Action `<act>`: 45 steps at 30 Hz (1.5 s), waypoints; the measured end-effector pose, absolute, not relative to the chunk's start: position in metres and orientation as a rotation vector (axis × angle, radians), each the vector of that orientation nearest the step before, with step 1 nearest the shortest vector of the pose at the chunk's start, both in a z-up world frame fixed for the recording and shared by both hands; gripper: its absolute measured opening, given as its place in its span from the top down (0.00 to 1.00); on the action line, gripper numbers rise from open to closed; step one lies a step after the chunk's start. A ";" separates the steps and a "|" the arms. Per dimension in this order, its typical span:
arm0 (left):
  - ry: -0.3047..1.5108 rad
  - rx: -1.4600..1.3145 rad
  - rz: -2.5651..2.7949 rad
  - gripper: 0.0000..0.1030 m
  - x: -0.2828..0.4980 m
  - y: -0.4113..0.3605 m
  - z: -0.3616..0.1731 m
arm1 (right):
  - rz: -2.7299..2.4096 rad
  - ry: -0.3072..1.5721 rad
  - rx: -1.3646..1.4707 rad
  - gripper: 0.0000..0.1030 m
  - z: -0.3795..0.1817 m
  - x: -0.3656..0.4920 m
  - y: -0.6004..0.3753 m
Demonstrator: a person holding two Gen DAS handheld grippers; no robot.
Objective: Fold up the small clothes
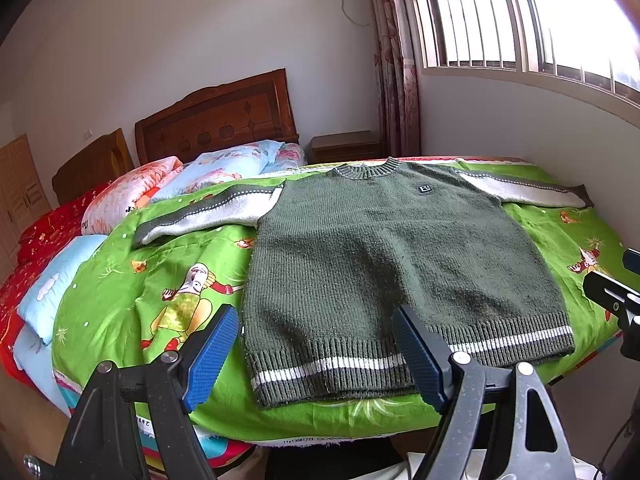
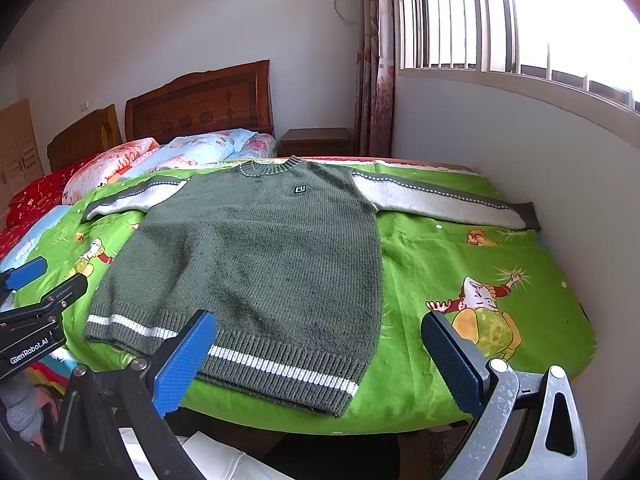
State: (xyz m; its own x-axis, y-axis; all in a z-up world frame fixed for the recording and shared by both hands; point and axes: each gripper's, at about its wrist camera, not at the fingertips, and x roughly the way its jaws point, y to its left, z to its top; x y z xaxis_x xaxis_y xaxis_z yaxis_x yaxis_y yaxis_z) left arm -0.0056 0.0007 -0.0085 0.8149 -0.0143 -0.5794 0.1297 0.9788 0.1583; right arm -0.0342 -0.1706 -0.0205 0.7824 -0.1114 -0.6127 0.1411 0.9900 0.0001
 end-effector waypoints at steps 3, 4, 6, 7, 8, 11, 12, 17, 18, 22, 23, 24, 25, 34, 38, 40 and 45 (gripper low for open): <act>0.619 0.191 -0.078 0.21 -0.004 0.003 -0.007 | -0.135 0.661 0.050 0.00 -0.021 -0.034 -0.170; 0.620 0.191 -0.079 0.21 -0.005 0.003 -0.007 | -0.135 0.662 0.051 0.00 -0.021 -0.034 -0.170; 0.620 0.189 -0.079 0.21 -0.004 0.004 -0.006 | -0.134 0.663 0.052 0.00 -0.021 -0.034 -0.170; 0.620 0.189 -0.079 0.21 -0.004 0.004 -0.006 | -0.134 0.664 0.054 0.00 -0.021 -0.034 -0.170; 0.621 0.189 -0.079 0.21 -0.003 0.005 -0.006 | -0.133 0.665 0.056 0.00 -0.021 -0.034 -0.170; 0.623 0.186 -0.078 0.21 -0.002 0.006 -0.006 | -0.132 0.667 0.060 0.00 -0.022 -0.034 -0.170; 0.624 0.185 -0.078 0.21 -0.002 0.006 -0.006 | -0.132 0.667 0.061 0.00 -0.022 -0.034 -0.170; 0.624 0.185 -0.077 0.21 -0.002 0.006 -0.006 | -0.131 0.668 0.063 0.00 -0.022 -0.033 -0.170; 0.624 0.185 -0.077 0.21 -0.002 0.006 -0.006 | -0.131 0.669 0.064 0.00 -0.023 -0.033 -0.170; 0.624 0.184 -0.078 0.21 -0.002 0.007 -0.005 | -0.129 0.671 0.070 0.00 -0.023 -0.033 -0.170; 0.624 0.184 -0.078 0.21 -0.002 0.006 -0.006 | -0.129 0.672 0.072 0.00 -0.023 -0.033 -0.171; 0.625 0.184 -0.078 0.21 -0.002 0.007 -0.006 | -0.129 0.672 0.074 0.00 -0.023 -0.033 -0.171; 0.626 0.183 -0.078 0.21 -0.002 0.007 -0.006 | -0.128 0.673 0.076 0.00 -0.023 -0.032 -0.171; 0.630 0.181 -0.078 0.21 -0.002 0.009 -0.006 | -0.127 0.679 0.084 0.00 -0.025 -0.031 -0.172; 0.634 0.178 -0.077 0.21 -0.002 0.010 -0.007 | -0.127 0.681 0.087 0.00 -0.026 -0.031 -0.172; 0.637 0.177 -0.078 0.21 -0.001 0.010 -0.007 | -0.126 0.684 0.089 0.00 -0.026 -0.031 -0.172; 0.644 0.173 -0.078 0.21 -0.001 0.011 -0.008 | -0.125 0.688 0.091 0.00 -0.027 -0.031 -0.173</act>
